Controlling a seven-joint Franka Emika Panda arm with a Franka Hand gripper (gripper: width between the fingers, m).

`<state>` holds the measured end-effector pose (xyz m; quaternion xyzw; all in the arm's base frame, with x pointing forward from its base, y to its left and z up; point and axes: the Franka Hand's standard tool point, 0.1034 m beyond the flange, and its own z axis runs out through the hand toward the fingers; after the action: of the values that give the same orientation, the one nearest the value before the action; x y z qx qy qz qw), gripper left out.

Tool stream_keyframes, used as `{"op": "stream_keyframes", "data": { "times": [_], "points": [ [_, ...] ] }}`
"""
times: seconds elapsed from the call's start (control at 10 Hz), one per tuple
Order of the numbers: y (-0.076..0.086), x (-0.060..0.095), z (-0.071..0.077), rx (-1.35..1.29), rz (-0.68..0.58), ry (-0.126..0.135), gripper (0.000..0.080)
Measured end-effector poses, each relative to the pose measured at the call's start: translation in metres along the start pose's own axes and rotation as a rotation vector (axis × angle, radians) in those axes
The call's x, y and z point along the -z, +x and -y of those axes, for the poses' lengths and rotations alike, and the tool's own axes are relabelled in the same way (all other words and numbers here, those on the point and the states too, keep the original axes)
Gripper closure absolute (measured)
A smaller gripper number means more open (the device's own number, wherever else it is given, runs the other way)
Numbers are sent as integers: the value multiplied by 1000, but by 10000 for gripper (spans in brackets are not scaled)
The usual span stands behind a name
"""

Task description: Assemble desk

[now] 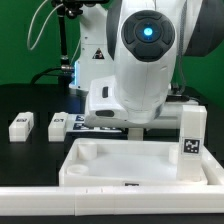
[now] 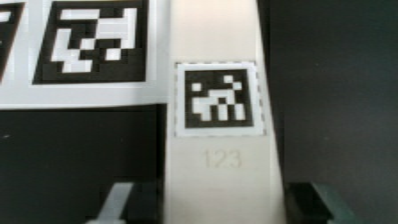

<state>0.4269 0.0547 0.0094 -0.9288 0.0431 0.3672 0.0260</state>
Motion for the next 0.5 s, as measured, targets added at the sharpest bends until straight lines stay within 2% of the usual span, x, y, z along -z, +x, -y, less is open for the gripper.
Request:
{"op": "stream_keyframes", "data": {
  "times": [0.1, 0.2, 0.3, 0.4, 0.5],
  "points": [
    [-1, 5, -1, -1, -6, 3, 511],
    [-9, 27, -6, -9, 4, 20, 511],
    [-14, 60, -16, -23, -37, 41, 511],
    [-19, 85, -25, -36, -94, 58, 511],
    [-25, 94, -33, -33, -109, 41, 511]
  ]
}}
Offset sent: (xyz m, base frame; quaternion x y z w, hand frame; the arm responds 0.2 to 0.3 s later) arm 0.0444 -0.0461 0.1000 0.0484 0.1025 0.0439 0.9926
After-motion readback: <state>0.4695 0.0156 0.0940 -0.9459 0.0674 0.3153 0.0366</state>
